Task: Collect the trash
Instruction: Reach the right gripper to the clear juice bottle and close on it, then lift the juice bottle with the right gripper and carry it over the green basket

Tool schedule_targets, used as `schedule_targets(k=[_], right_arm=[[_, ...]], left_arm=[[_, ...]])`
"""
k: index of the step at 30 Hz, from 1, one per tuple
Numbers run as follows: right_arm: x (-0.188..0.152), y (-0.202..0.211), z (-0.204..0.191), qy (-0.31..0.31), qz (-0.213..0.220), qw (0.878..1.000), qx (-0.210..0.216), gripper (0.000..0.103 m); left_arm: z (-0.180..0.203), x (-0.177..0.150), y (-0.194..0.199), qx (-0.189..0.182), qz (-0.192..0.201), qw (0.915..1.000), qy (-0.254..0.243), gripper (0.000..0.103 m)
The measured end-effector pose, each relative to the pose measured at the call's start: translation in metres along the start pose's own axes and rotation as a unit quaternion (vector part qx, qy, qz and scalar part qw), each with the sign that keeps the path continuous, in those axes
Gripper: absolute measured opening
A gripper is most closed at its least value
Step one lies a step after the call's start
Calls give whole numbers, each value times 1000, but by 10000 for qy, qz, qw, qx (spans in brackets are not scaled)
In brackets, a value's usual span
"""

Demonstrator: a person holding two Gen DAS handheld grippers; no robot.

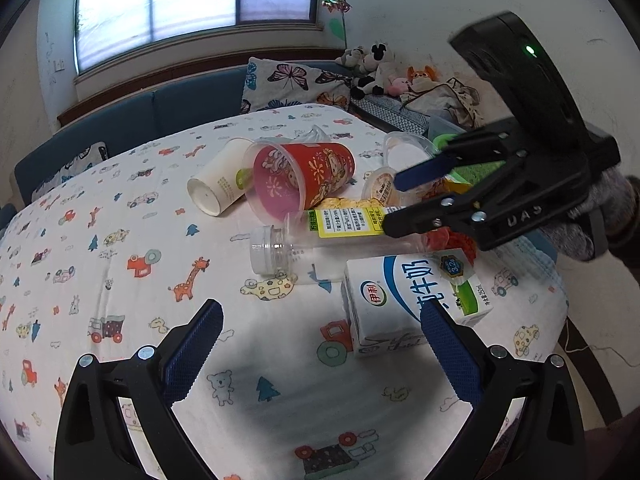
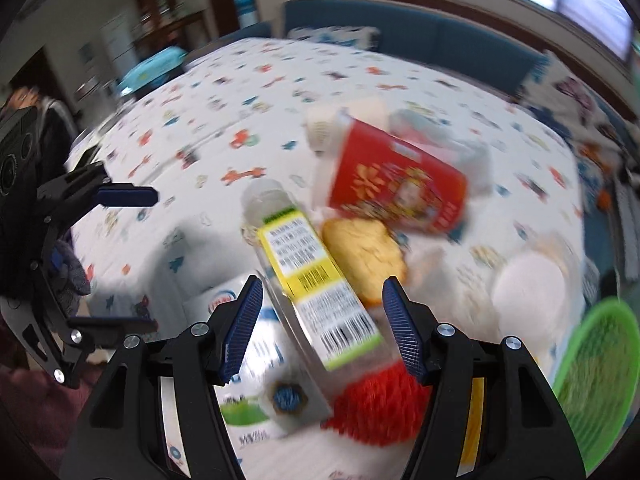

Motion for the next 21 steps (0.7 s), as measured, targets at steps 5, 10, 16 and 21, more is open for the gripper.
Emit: schedule_targets(k=[5, 10, 16, 21], right_arm=[[12, -17, -5, 525, -252, 9980, 238, 63], [17, -39, -7, 869, -593, 9932, 496, 60], [29, -51, -9, 1096, -790, 9874, 824, 55], [36, -57, -5, 1075, -949, 9834, 1112, 52]], left_arm=[[-1, 1, -5, -36, -58, 10000, -14, 96], [-1, 2, -11, -76, -119, 9999, -90, 96], [2, 3, -15, -159, -163, 9993, -301, 96], [5, 5, -18, -233, -170, 9986, -451, 96]])
Point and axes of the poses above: each gripper's, at about its wrist camera, not at the fingertips, and y roughly against the way its jaws point, z to its right, x to its top, the point moved 1 cm from there along -y, roughly the way its jaws point, and after that the axes turned 1 degree about -x, right-handed, at the moved point
